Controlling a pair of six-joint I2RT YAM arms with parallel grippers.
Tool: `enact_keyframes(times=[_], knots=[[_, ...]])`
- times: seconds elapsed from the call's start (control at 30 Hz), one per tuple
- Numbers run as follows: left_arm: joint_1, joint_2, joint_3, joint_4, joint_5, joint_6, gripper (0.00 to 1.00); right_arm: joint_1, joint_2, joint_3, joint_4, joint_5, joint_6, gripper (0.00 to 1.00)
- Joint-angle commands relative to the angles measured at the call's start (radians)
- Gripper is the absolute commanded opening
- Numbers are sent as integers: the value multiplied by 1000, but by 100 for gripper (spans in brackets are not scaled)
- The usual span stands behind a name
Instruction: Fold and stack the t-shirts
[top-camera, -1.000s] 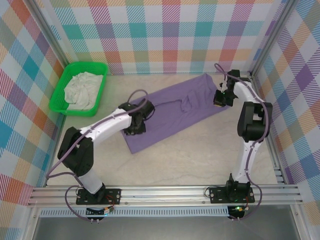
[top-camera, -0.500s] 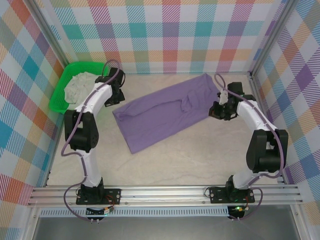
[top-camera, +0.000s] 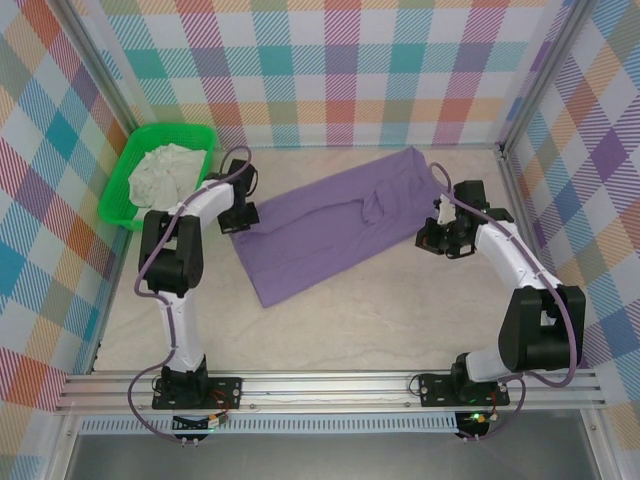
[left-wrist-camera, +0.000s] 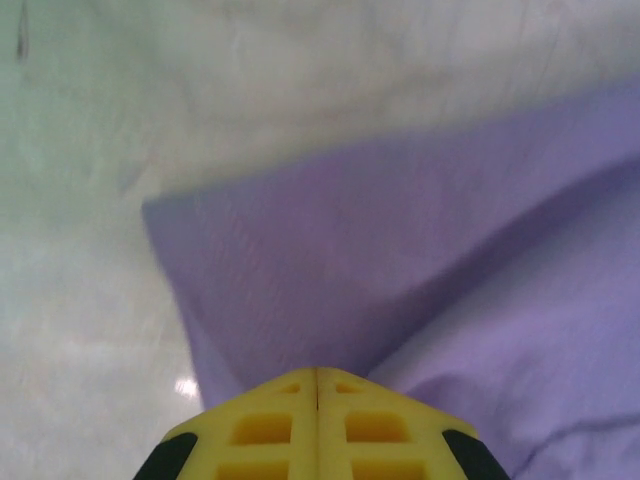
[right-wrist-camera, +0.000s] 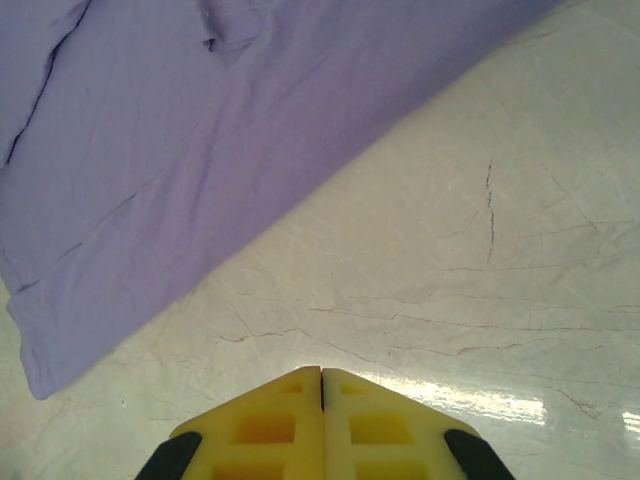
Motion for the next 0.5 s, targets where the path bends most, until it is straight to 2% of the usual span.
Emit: enact_keyframes(times=[0.0,0.23,0.47], knots=[[-5,-108,-66,55,23,-19,0,6,-27,-17,24,-27,20,0],[-32,-124,-191,126,36,-25,0,11,-33,-48,63,-54,38,0],[-70,-59,-186,105,6,-19,0,14,-16,-93,158,-150,103,0]])
